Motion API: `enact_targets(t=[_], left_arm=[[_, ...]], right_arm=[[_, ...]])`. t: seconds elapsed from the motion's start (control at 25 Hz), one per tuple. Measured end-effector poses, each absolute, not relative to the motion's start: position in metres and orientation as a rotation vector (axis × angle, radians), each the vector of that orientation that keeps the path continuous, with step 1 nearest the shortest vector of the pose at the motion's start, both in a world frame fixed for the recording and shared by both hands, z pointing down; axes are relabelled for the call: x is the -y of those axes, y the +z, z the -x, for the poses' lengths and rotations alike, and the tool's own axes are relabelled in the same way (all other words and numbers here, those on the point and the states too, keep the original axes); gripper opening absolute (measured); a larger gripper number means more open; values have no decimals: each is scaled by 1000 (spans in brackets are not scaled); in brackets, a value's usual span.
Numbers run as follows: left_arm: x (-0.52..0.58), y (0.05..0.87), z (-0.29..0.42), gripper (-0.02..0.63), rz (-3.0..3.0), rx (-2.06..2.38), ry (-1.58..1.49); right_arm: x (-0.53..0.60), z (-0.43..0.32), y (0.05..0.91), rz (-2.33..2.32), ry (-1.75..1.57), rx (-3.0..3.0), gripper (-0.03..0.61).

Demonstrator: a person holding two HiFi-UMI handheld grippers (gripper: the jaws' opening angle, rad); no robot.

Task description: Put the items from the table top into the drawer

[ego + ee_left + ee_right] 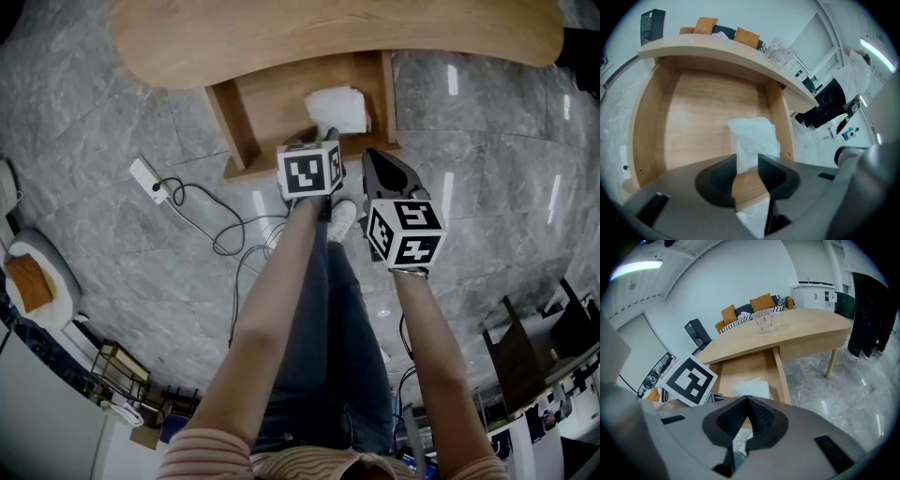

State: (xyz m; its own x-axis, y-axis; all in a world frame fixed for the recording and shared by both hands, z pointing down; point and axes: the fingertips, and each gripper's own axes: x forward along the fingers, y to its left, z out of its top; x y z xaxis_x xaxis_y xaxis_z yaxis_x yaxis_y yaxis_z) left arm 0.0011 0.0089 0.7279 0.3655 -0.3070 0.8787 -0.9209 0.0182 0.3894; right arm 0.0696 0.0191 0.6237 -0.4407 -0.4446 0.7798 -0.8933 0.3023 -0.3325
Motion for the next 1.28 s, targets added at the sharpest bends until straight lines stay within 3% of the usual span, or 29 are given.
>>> enact_targets(t=[0.4, 0.84, 1.28], left_arm=[[-8, 657, 20, 117, -1701, 1305, 641], [-5, 549, 26, 27, -1874, 1349, 460], [-6, 439, 17, 14, -2012, 1350, 330]], right_arm=[[-13, -75, 571, -1249, 1010, 2122, 0], [-11, -69, 478, -1303, 953, 2305, 0], [-17, -85, 385, -1408, 897, 2418, 0]])
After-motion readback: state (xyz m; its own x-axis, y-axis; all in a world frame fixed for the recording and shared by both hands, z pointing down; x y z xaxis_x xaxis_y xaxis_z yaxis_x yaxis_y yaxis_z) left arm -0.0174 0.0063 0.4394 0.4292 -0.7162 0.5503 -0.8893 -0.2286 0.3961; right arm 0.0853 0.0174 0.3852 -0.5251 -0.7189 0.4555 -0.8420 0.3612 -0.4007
